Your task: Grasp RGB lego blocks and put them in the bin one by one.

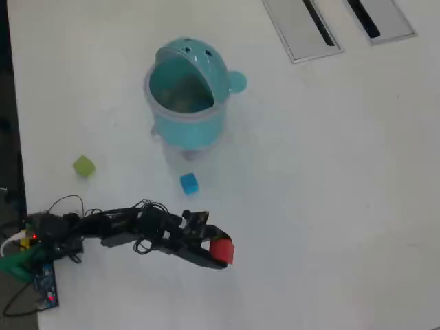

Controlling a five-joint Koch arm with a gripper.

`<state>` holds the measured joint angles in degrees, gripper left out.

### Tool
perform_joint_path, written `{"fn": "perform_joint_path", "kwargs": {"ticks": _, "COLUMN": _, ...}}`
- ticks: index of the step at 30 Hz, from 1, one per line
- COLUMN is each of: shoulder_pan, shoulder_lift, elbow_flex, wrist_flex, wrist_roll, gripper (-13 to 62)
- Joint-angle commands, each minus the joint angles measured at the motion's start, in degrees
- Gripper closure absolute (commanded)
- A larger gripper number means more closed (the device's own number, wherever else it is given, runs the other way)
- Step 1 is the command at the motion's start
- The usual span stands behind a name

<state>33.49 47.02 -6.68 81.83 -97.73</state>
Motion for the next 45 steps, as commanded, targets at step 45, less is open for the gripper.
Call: {"fn": "perform_joint_path", "kwargs": {"ticks": 45, "shoulder_pan": -22.85, "shoulder_lift": 34.1, "elbow_flex": 21.01, "wrist_flex": -7.65, "wrist_roll": 4.48, "gripper": 37.5}}
